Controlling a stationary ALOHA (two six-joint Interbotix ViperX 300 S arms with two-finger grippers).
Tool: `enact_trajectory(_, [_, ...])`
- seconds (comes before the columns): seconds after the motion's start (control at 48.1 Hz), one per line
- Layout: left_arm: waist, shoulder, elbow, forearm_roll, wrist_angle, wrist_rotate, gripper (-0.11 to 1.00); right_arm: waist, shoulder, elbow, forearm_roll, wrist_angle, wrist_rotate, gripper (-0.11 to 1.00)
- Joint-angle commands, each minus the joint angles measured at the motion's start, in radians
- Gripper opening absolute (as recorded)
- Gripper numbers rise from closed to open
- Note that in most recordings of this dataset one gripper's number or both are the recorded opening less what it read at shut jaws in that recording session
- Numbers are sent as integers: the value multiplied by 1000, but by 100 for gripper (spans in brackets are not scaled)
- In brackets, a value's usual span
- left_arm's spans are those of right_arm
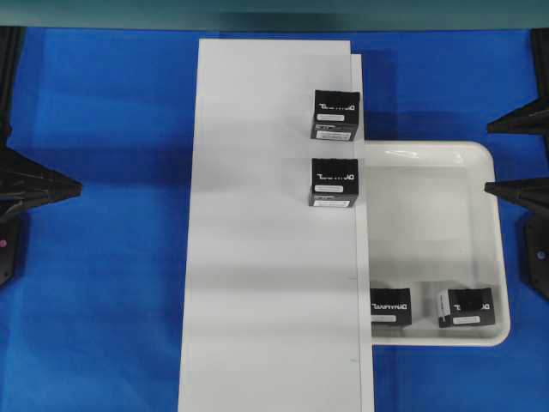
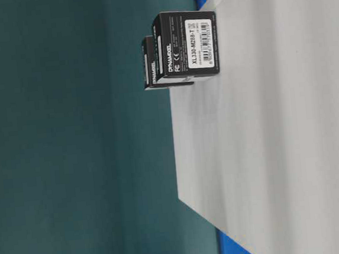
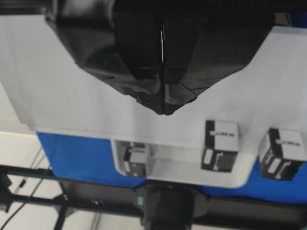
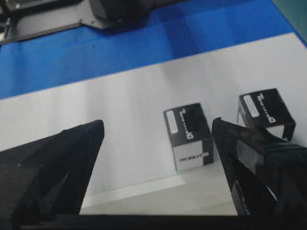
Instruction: Place the box from the white plastic tray onto the white base.
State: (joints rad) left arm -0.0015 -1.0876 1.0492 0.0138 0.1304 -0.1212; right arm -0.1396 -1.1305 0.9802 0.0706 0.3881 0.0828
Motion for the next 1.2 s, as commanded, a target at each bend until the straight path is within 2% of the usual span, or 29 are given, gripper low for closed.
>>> enact_trajectory(0.0, [2, 12, -11, 3, -5, -3, -7, 0, 0, -6, 0, -9, -2, 96])
enact_trajectory(1.184, [5, 44, -9, 3, -52, -5, -7, 3, -5, 20, 2, -58, 9, 96])
